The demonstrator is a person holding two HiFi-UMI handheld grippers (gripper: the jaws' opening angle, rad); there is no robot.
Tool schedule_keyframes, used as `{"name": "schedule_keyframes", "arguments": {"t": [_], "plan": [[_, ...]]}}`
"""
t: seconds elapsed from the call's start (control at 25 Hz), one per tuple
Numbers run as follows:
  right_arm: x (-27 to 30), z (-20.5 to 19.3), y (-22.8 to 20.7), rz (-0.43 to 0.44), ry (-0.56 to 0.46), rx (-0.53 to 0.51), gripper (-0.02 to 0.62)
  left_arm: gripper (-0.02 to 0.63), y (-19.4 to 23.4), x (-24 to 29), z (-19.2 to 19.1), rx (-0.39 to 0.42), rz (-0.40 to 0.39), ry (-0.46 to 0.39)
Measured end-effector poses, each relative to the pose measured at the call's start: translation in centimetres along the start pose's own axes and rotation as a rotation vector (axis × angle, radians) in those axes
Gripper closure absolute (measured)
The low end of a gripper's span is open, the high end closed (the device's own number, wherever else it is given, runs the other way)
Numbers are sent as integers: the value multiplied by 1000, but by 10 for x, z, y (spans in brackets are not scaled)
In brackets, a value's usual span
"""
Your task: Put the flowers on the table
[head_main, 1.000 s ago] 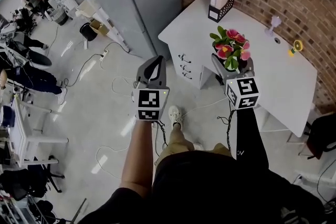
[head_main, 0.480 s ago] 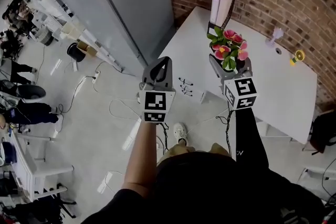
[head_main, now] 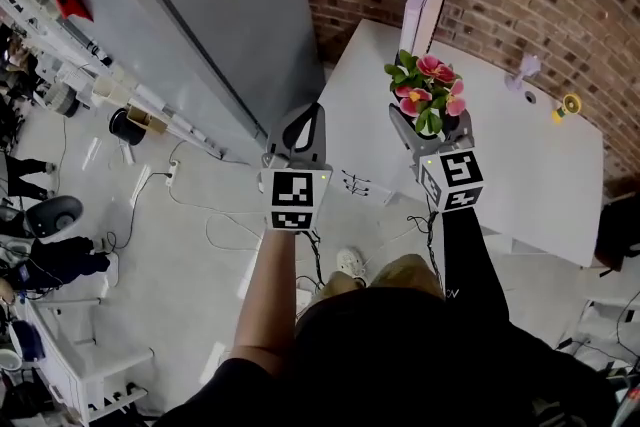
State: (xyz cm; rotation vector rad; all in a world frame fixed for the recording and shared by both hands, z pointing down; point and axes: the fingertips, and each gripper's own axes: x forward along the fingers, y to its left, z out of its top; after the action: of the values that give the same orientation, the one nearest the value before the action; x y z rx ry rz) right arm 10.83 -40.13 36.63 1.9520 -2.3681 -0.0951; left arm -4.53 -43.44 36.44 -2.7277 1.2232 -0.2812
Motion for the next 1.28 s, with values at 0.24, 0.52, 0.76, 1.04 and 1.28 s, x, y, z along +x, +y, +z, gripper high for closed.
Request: {"name": "schedule_keyframes", "arguments": {"t": [0.24, 0.52, 0.76, 1.04, 1.28], "plan": [[14, -8, -8, -1, 1, 14, 256, 598, 4, 24, -12, -24, -4, 19], [31, -15, -24, 3, 12, 32, 256, 598, 3, 44, -16, -21, -2, 35], [46, -25, -26, 47, 4, 47, 256, 598, 2, 59, -26, -32, -2, 50], [78, -81, 0, 181, 60, 22, 256, 598, 7, 66, -41, -58, 14, 70], [100, -153, 32, 294, 172, 60, 256, 598, 7, 64, -61, -78, 26, 112]]}}
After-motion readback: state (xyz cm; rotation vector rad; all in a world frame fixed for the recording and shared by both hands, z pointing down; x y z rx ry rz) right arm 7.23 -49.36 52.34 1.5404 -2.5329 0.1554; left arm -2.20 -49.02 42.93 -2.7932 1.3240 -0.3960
